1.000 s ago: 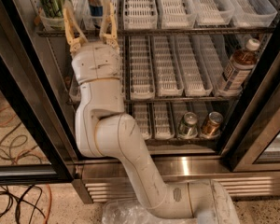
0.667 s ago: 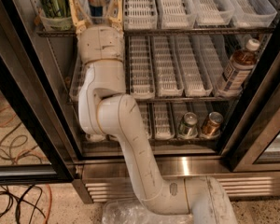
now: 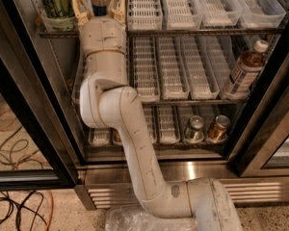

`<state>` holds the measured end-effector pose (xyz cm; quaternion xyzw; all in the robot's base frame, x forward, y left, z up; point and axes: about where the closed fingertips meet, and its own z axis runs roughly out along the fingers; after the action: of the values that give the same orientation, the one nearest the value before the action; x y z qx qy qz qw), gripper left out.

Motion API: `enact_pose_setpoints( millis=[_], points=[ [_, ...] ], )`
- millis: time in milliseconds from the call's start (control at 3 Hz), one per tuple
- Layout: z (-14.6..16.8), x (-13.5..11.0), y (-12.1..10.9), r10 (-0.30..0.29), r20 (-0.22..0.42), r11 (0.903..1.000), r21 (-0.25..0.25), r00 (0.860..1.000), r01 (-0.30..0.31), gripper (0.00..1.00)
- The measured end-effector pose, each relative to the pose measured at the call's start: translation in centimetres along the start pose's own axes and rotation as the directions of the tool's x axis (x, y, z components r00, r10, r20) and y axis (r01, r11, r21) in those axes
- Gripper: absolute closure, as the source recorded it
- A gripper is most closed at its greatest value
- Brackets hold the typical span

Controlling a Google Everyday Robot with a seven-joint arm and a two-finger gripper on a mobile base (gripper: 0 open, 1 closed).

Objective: Pick redbull can from top shelf of fridge

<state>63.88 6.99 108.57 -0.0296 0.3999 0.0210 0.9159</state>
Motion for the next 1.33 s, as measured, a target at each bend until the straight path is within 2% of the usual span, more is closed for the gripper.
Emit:
enact_pose_setpoints(
  millis=[1000, 1333],
  points=[
    [0.03, 0.02, -0.01, 0.000, 0.000, 1.0000, 0.000, 1.000, 0.000, 1.00],
    [0.07, -0.42, -0.06, 0.000, 0.000, 1.0000, 0.000, 1.000, 0.000, 1.00]
  ],
)
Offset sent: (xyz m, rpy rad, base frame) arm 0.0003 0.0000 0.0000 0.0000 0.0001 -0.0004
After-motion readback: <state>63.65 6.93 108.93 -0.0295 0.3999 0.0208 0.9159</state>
